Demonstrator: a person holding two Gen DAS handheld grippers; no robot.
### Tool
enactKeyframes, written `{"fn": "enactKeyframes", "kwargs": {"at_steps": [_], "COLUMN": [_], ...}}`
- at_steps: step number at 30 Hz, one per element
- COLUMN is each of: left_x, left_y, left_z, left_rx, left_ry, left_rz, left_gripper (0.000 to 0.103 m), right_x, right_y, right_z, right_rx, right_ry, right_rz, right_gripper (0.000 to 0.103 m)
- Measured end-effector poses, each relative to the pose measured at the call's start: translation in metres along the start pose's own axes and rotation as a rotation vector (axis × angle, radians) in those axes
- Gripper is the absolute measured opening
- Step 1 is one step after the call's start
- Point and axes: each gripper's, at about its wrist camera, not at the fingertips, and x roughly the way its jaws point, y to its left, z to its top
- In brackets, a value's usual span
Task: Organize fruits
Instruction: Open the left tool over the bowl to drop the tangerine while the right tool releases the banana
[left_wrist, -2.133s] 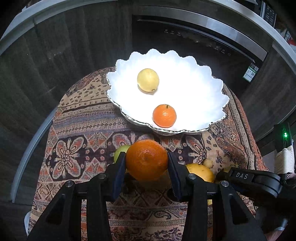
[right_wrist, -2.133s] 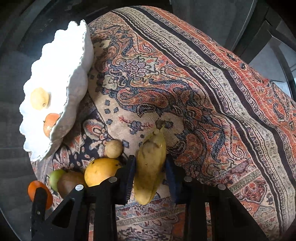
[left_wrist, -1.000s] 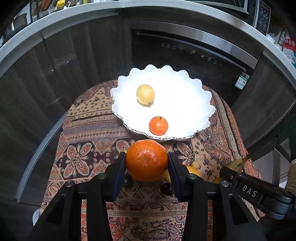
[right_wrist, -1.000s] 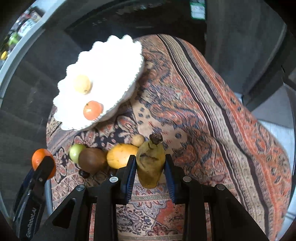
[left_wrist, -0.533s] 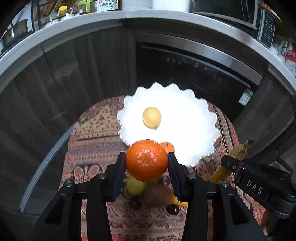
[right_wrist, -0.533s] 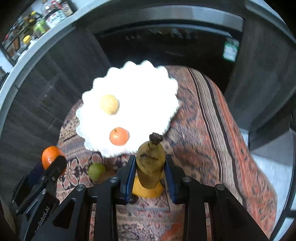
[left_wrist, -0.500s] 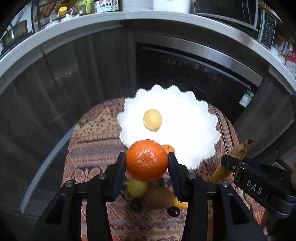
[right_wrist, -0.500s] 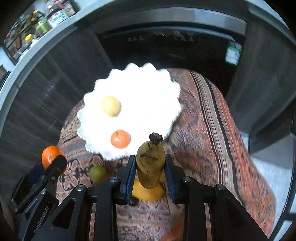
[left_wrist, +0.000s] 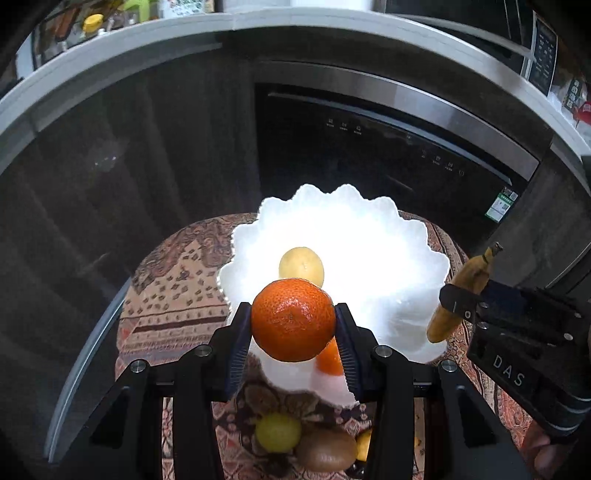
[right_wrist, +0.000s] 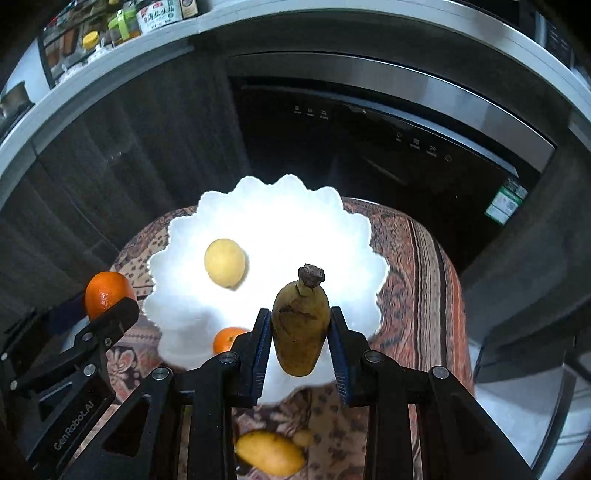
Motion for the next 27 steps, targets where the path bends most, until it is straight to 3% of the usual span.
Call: {"fn": "enactKeyframes", "kwargs": {"at_steps": [15,17,19,21,25,27], "left_x": [0.059,0.060,0.056,0.053,0.040,0.032], "left_y": [-0.002,-0.001,-0.002,-0.001,0.002,0.004], "left_z": [-0.005,-0.006,-0.006,-0.005,-0.001,0.000], "left_rx": [-0.009,-0.015,-0.014,-0.014,-0.019,-0.023], "left_ry": [0.125,0.124,0.110,0.101,0.074,0.058], "left_rz": [-0.007,-0.001,0.012,0.017,0.049,0.052], "left_gripper": [0.045,0.053,0.063,0.066,0.085,0.089], "right_x": [0.061,0.061,0.059,0.054,0.045,0.037], "right_y": [-0.006,-0.006,-0.006,-0.007,-0.009,-0.011], "right_z": [0.003,0.002,0.003,0.004,0.006,0.006], "right_rx": [-0.009,-0.005,-0.006,0.003,0.015,0.023], "right_ry": [0.099,0.093,0.078,0.055,0.032,0.020], "right_rz": [0.034,0.035,0.029,0.010,-0.024,-0.036], "right_gripper": [0.032,0.032,0.041,0.067,0.074,0.075]}}
